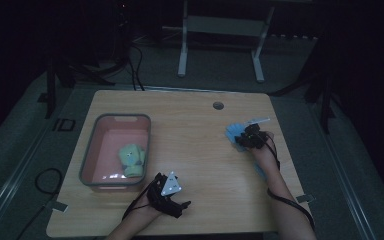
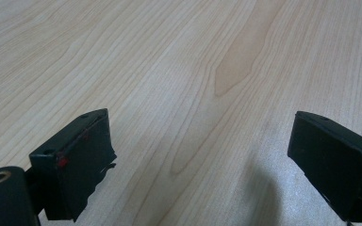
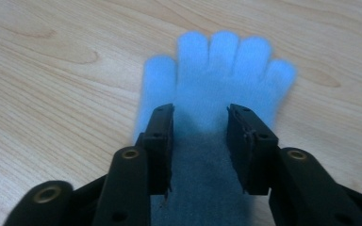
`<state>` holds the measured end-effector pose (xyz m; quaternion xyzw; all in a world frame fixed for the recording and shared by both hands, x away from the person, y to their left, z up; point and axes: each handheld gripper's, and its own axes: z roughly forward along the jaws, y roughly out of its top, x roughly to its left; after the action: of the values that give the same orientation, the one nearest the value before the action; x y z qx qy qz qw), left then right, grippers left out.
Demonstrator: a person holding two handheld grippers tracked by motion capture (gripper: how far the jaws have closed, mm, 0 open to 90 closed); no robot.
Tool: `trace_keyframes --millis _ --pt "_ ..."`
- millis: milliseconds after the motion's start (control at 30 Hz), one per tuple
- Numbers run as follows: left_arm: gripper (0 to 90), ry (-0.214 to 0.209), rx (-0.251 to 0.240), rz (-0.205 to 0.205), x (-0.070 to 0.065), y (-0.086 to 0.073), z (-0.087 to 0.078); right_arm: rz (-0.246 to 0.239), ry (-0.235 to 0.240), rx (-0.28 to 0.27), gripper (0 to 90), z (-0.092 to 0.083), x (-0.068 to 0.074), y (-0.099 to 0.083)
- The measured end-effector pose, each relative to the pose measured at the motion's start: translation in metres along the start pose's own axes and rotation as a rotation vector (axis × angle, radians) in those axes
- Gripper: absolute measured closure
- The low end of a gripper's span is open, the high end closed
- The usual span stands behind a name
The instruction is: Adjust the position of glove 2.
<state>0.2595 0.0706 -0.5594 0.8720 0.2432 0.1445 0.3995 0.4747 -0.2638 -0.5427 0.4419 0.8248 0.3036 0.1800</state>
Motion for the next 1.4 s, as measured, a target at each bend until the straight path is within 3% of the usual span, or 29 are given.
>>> trace_keyframes --millis 133,233,400,600,900,1133,1300,1400 --pt "7.5 -0.002 0.004 0.003 -0.001 0.000 0.001 0.027 0.010 -0.015 66.5 0.001 0.000 -0.003" --pt "7.5 -0.001 0.010 0.010 -0.001 -0.001 0.002 0.042 0.009 -0.017 75.0 0.001 0.001 -0.003" --pt "7.5 -0.005 0.017 0.010 -0.001 -0.001 0.003 0.105 0.009 -0.009 84.1 0.000 0.004 -0.001" --pt "7.5 -0.003 0.015 0.010 -0.001 -0.001 0.003 0.129 -0.002 -0.030 87.7 -0.012 0.017 0.004" --pt "7.5 0.009 0.014 0.013 -0.001 -0.002 0.002 0.156 -0.007 -0.094 87.9 -0.049 0.054 0.007" --pt "7.5 0.015 0.015 0.018 -0.001 -0.002 0.002 0.144 -0.026 -0.118 87.9 -0.075 0.090 0.003" --pt "7.5 0.022 0.007 0.018 0.000 -0.001 0.000 0.161 0.004 -0.152 87.8 -0.091 0.109 -0.001" --pt "7.5 0.024 0.002 0.011 0.001 -0.001 -0.001 0.126 0.010 -0.167 87.8 -0.105 0.135 -0.007"
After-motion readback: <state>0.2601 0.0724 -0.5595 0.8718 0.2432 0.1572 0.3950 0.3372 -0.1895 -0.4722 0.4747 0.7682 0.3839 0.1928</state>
